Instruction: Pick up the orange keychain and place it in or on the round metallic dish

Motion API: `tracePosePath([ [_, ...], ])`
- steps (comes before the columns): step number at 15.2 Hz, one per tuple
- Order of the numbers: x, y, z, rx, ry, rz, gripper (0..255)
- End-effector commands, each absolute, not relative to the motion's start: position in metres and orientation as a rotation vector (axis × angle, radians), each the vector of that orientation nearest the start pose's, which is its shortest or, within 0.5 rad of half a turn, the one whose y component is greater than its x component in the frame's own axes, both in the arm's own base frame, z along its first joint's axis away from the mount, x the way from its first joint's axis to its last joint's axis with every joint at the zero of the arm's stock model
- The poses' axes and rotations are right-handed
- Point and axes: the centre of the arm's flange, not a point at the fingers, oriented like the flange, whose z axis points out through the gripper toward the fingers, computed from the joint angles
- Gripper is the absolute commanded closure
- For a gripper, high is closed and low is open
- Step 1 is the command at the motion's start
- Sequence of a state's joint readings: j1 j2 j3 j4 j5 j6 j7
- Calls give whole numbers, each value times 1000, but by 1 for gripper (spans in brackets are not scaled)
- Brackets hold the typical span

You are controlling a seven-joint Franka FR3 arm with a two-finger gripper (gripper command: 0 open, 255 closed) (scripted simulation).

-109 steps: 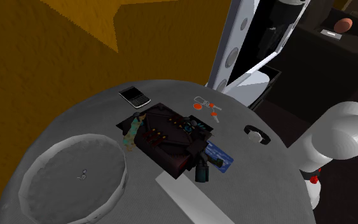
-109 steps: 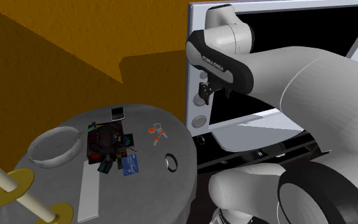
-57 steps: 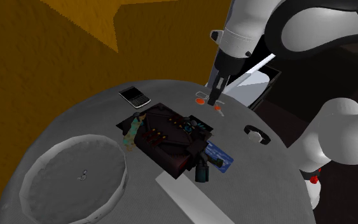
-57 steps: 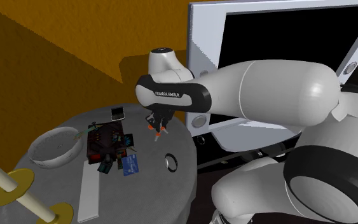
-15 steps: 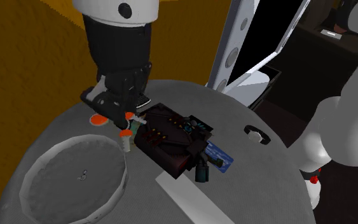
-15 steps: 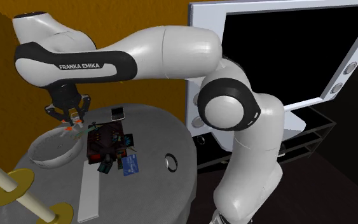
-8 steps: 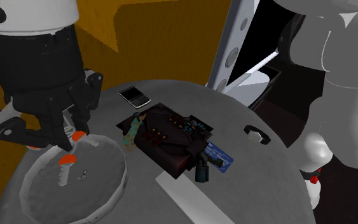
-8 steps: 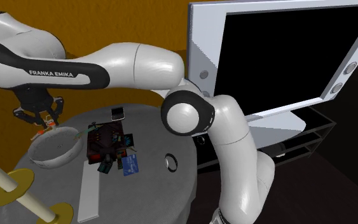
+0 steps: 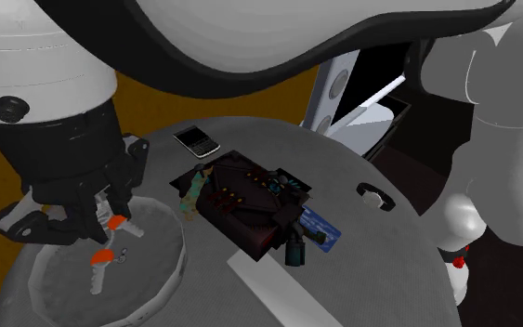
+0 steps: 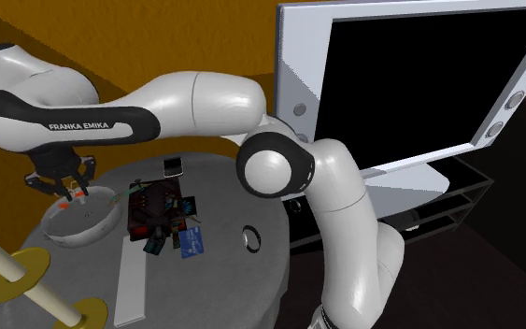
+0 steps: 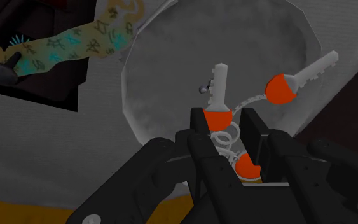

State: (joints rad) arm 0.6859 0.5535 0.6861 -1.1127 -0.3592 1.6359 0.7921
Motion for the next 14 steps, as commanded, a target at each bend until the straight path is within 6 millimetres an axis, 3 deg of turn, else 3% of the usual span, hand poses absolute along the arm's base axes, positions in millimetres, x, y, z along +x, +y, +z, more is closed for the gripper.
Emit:
tracePosePath([
  [1,298,632,540,-2989,-761,-86,255],
  [7,298,632,508,-2989,-761,-86,255],
  [14,298,632,508,-2989,-761,-86,255],
])
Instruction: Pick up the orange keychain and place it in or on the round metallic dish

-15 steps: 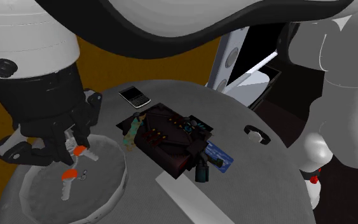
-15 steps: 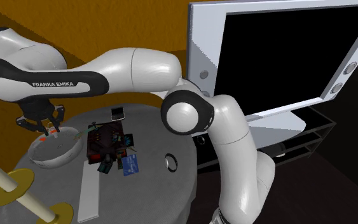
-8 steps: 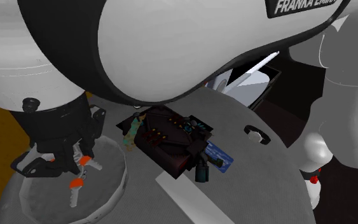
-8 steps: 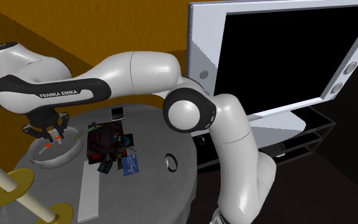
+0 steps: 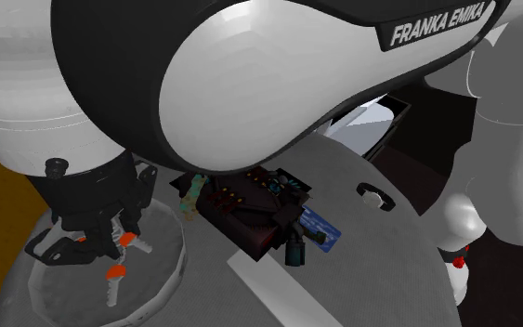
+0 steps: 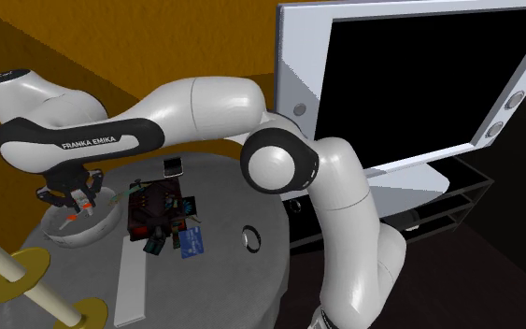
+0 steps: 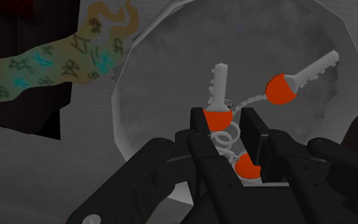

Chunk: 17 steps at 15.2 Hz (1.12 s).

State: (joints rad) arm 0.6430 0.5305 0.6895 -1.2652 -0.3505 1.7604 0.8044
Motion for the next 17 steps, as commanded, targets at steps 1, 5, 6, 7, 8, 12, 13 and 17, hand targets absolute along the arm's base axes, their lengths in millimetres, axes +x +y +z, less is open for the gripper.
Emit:
tracePosePath([
  [1,298,632,508,-2989,-761,-86,0],
  [5,298,632,508,-2989,-761,-86,0],
  [6,298,632,508,-2989,-761,-86,0],
  [7,298,631,521,-2989,-761,-86,0],
  [8,297,630,534,-2989,-761,-86,0],
  [12,296,628,557,-2989,-761,-86,0],
  [13,296,628,558,-2989,-761,-86,0],
  [17,296,628,558,-2989,-761,-86,0],
])
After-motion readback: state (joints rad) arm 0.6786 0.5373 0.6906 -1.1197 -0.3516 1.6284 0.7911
